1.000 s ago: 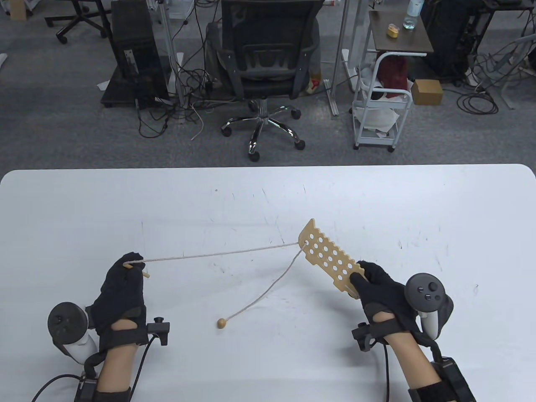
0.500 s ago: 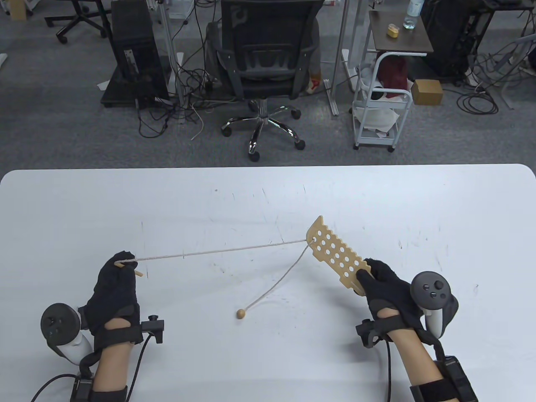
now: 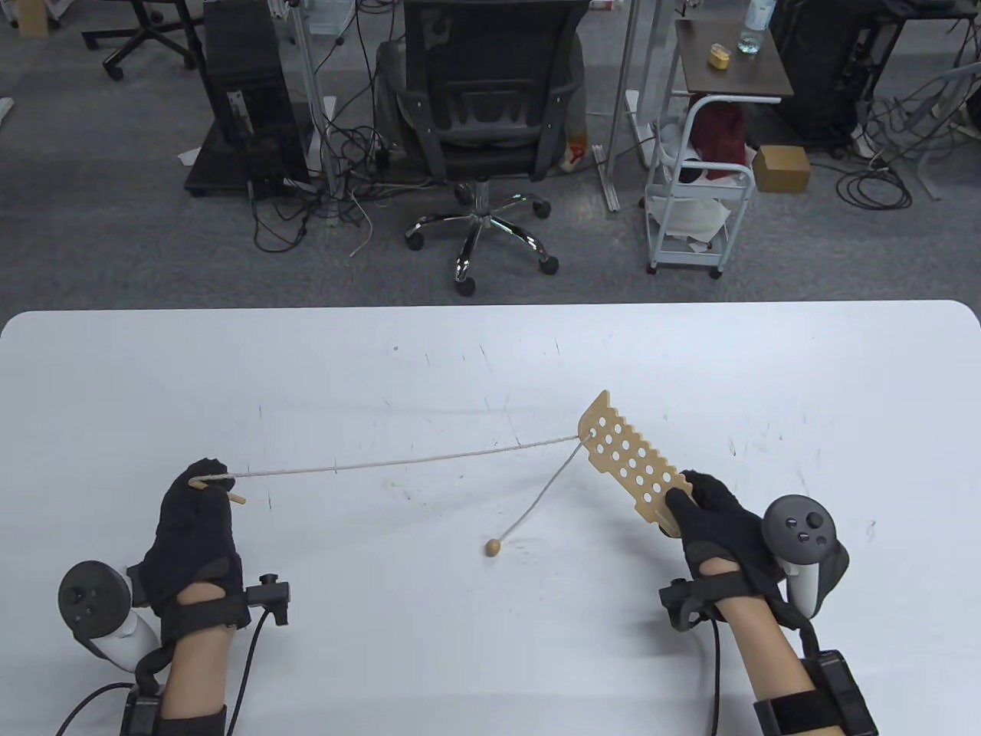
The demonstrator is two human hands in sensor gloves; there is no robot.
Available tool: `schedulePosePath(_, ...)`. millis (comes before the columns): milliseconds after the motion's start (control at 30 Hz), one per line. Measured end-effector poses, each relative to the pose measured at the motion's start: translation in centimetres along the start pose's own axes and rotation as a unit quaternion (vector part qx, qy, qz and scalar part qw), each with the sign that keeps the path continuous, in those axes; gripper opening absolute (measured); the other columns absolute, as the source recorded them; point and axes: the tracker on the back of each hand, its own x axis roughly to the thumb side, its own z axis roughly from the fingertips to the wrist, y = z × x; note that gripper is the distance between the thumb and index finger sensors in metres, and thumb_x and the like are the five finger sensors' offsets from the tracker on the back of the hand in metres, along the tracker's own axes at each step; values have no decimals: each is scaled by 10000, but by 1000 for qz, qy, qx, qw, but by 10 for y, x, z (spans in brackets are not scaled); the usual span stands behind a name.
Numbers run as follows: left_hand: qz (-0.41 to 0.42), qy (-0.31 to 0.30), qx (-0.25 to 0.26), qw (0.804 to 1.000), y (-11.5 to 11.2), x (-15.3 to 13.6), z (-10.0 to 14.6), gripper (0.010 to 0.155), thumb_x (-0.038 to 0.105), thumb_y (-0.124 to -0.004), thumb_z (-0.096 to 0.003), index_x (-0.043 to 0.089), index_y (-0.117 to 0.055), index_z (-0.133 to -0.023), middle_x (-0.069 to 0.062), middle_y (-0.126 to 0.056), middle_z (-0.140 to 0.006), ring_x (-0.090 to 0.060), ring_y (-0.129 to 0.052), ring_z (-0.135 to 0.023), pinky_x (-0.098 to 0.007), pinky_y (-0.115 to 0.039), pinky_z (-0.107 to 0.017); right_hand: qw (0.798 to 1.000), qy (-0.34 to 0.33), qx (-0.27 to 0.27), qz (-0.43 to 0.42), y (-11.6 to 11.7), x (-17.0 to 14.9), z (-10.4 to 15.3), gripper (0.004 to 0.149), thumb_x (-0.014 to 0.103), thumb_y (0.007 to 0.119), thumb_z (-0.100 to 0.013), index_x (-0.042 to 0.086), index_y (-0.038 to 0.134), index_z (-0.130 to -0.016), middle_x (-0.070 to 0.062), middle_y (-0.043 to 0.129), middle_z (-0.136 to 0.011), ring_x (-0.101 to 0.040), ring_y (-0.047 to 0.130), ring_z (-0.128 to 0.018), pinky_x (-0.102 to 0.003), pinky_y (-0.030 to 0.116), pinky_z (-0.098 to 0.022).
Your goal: Thread rope through all holes on crocodile lacing toy
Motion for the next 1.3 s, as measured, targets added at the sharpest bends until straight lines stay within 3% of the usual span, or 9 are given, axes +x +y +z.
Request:
schedulePosePath(833,12,9,21,1000,6,2,0,480,455,-754,-455,379,-743,-929,51,-842,-853,-271,-798,-868,-565,-512,-760,999,30,-29,-17,-11,-9,-5,468,346,850,-449,118,784,-852,-64,1000,-666,-262,1081,-458,-457,833,-381)
schedulePosePath(1100,-8,11,-9,1000,-6,0,0,516,424,-802,-440,418,-706,-947,25,-920,-785,-280,-902,-779,-582,-542,-744,1000,6,-18,-22,-7,-1,-1,471,344,852,-445,111,787,-848,-68,1003,-660,-264,1083,-450,-457,836,-373)
schedulePosePath(1300,-31,15,-55,998,-21,-2,2,467,426,-808,-443,441,-772,-908,-2,-880,-870,-310,-840,-848,-580,-523,-750,1000,-17,-4,-22,-2,8,6,467,344,851,-447,110,789,-846,-70,1004,-657,-265,1084,-447,-457,837,-369)
